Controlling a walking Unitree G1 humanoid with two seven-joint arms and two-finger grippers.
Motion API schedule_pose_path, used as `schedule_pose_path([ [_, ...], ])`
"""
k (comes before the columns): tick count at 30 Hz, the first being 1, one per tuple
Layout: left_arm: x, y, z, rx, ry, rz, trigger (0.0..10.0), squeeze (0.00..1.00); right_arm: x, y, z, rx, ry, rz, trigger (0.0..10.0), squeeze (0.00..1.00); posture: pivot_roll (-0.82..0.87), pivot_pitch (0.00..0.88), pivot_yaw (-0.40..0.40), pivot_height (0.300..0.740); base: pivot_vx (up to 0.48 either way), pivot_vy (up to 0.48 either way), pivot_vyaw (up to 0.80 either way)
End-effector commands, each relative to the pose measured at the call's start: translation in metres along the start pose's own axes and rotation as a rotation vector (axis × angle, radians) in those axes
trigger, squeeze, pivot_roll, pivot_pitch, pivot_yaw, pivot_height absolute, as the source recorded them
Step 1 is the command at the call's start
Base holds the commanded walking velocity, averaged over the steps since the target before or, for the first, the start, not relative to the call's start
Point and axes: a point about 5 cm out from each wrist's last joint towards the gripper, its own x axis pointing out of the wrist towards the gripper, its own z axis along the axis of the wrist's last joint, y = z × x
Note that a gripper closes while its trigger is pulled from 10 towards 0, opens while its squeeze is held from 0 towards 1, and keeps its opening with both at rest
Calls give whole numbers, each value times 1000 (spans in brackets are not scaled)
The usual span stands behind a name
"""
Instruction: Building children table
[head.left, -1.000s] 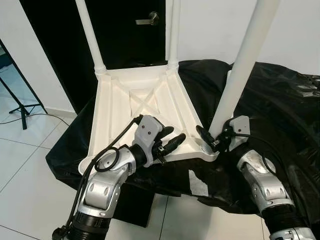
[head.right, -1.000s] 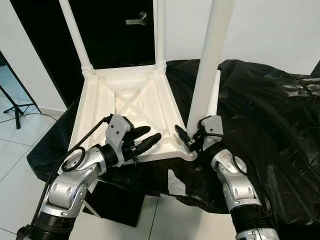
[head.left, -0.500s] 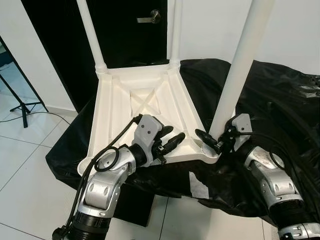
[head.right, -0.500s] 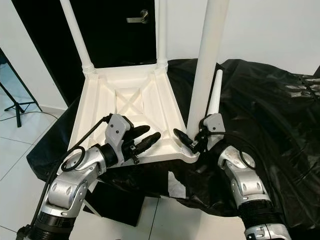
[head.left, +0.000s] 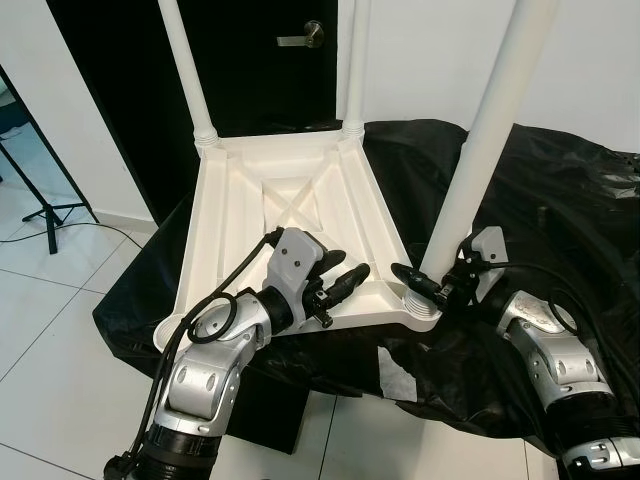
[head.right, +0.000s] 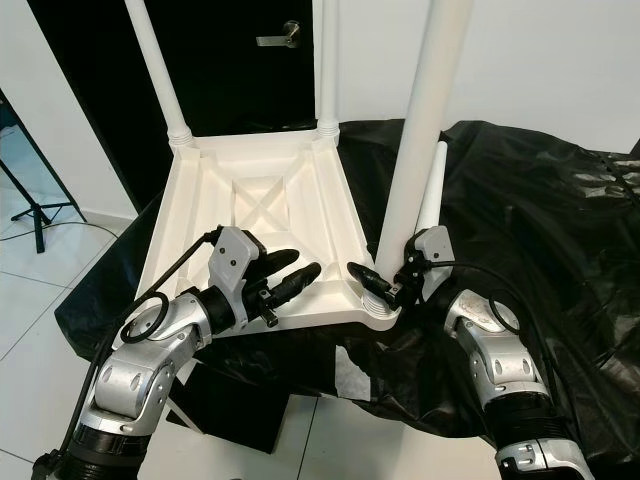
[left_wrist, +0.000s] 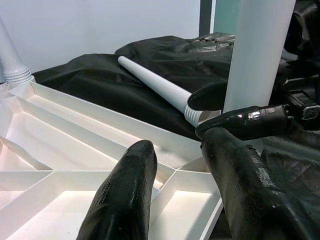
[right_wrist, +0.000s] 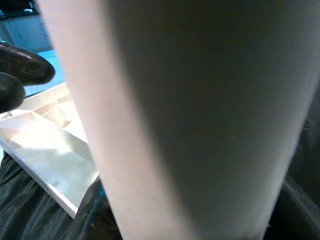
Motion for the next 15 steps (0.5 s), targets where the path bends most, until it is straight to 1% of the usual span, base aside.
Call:
schedule_pose_path([
  [1, -2, 4, 0, -5, 1, 76, 10000, 0, -9, 13, -45, 158, 174, 23, 10000, 0, 58, 0, 11, 740, 0, 0, 0],
  [5, -2, 4, 1, -3, 0, 75, 10000, 0, -9, 14, -46, 160, 179, 29, 10000, 0, 55, 0, 13, 740, 0, 0, 0],
  [8, -2, 5, 1, 0, 0, 73, 10000, 0, -8, 14, -46, 135, 184, 39, 10000, 0, 54, 0, 14, 740, 0, 0, 0],
  [11, -2, 5, 2, 0, -1, 72, 10000, 0, -8, 14, -46, 146, 175, 39, 10000, 0, 53, 0, 18, 740, 0, 0, 0],
  [12, -1, 5, 2, 0, -1, 71, 10000, 0, -9, 12, -47, 191, 160, 23, 10000, 0, 55, 0, 16, 740, 0, 0, 0],
  [13, -1, 5, 2, 0, -1, 71, 10000, 0, -9, 12, -47, 191, 160, 23, 10000, 0, 55, 0, 16, 740, 0, 0, 0],
  [15, -2, 5, 2, 2, -1, 70, 10000, 0, -10, 11, -49, 251, 140, 7, 10000, 0, 57, 0, 16, 740, 0, 0, 0],
])
